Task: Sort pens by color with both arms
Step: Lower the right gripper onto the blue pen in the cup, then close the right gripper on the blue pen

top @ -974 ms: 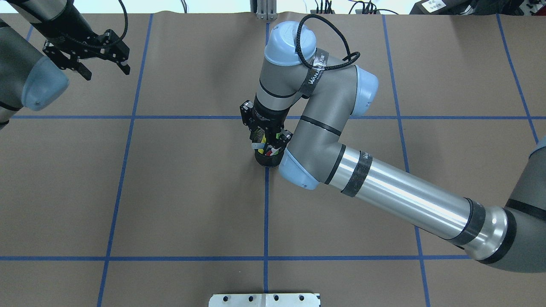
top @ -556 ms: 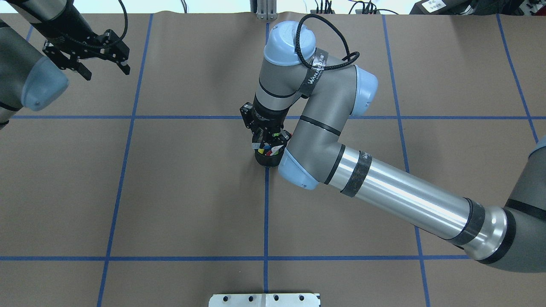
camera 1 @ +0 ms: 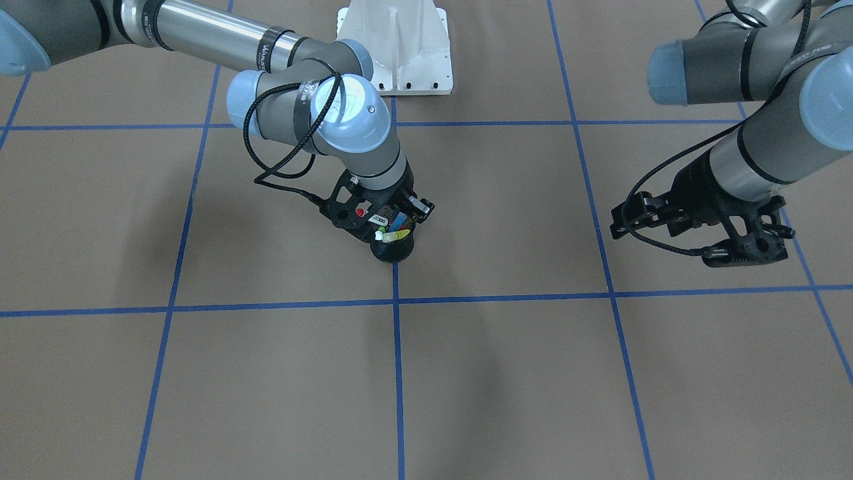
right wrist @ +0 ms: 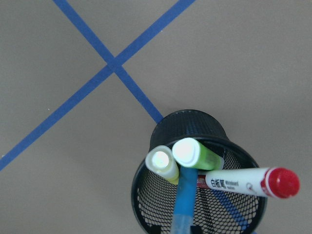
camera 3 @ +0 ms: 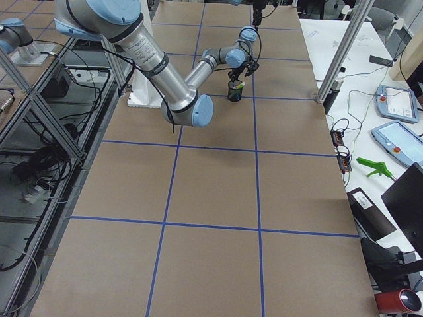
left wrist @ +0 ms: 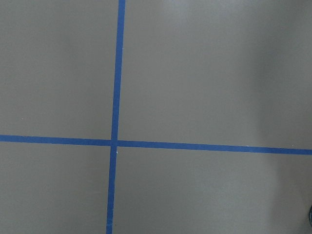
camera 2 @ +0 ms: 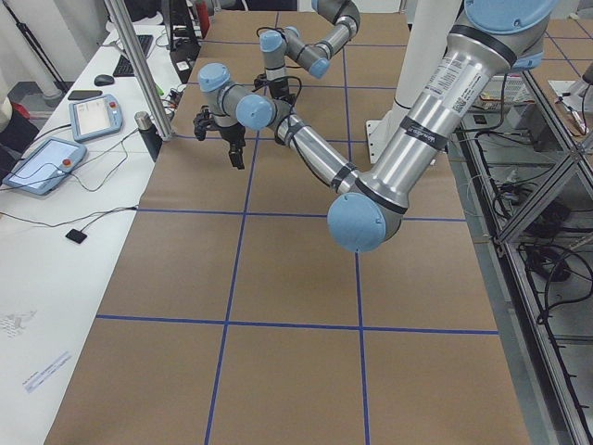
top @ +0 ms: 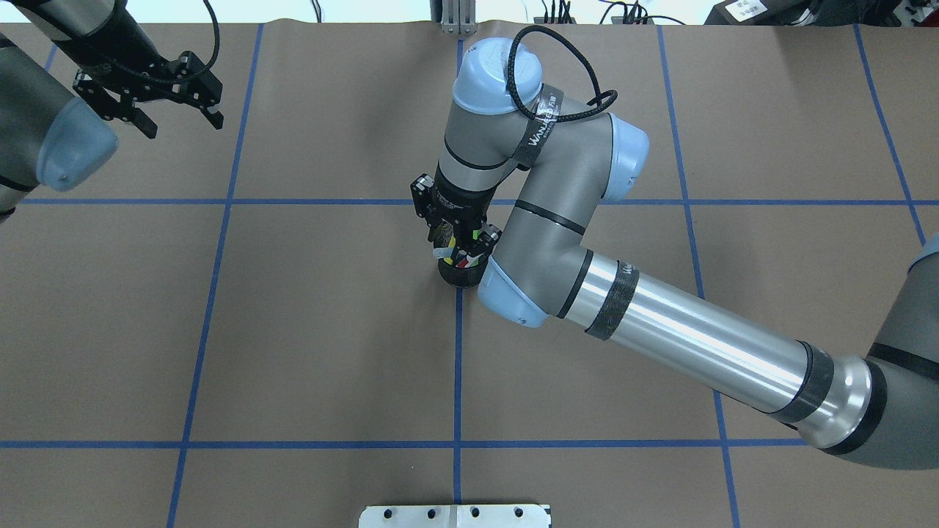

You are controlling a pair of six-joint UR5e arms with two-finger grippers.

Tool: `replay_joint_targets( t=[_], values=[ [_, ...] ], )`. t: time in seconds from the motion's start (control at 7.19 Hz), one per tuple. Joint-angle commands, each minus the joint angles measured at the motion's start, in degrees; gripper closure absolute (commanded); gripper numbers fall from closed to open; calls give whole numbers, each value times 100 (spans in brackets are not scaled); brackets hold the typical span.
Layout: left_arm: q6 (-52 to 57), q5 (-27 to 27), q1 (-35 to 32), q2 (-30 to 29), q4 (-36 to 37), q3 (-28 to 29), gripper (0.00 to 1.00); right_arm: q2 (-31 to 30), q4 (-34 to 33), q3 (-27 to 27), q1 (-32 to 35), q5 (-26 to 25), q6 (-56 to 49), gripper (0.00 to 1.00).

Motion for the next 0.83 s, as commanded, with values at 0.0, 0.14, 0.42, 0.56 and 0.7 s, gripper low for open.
replay_joint_targets(
  t=[0.0,0.14,0.42,0.56,0.7],
  values=[
    [0,0,0,4,1,0,0,0,0,1,0,24,0,52],
    [0,0,-9,5,1,0,0,0,9,10,-26,42,0,54],
    [0,0,-9,5,1,-9,0,-26,9,10,-35,50,-9,62],
    [0,0,-9,5,1,-9,0,-35,17,10,-53,51,-9,62],
    [0,0,0,5,1,-9,0,-35,18,10,-53,51,-18,62]
  ],
)
